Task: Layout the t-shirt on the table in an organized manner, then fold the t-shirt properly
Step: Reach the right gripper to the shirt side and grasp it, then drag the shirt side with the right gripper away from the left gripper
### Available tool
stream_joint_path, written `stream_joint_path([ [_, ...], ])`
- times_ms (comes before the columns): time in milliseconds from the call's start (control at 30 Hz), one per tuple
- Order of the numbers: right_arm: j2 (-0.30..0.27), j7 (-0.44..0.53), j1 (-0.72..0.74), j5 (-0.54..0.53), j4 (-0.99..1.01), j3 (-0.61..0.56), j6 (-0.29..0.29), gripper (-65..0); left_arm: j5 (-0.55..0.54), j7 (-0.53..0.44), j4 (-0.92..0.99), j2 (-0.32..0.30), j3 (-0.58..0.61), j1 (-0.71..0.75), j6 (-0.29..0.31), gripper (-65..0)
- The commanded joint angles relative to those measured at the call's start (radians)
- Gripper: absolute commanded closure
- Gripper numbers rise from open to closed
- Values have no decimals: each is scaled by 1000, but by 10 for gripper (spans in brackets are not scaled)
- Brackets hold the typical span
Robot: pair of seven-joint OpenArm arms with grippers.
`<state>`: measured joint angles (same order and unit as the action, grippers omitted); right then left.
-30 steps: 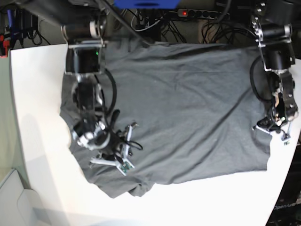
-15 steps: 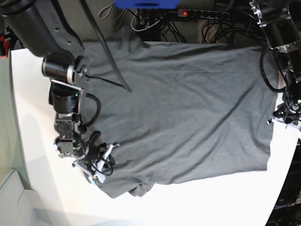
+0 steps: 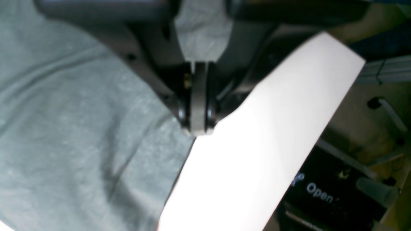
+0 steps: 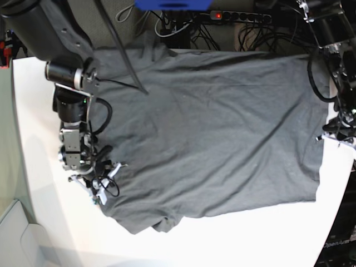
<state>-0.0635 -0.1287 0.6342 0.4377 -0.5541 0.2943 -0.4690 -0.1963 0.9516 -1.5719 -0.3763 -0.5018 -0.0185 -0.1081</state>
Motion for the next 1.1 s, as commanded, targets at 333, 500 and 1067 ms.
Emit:
stream_joint_path([
  [333, -48, 27, 82, -13, 159, 0, 143, -118, 13, -19, -28, 13, -80, 30, -2, -4],
  [500, -74, 28, 100, -13, 246, 38, 177, -118, 13, -24, -68, 12, -80, 64, -2, -4],
  [1067, -151, 28, 106, -13, 248, 65, 402, -117, 13, -18, -114, 13, -80, 70, -2, -4],
])
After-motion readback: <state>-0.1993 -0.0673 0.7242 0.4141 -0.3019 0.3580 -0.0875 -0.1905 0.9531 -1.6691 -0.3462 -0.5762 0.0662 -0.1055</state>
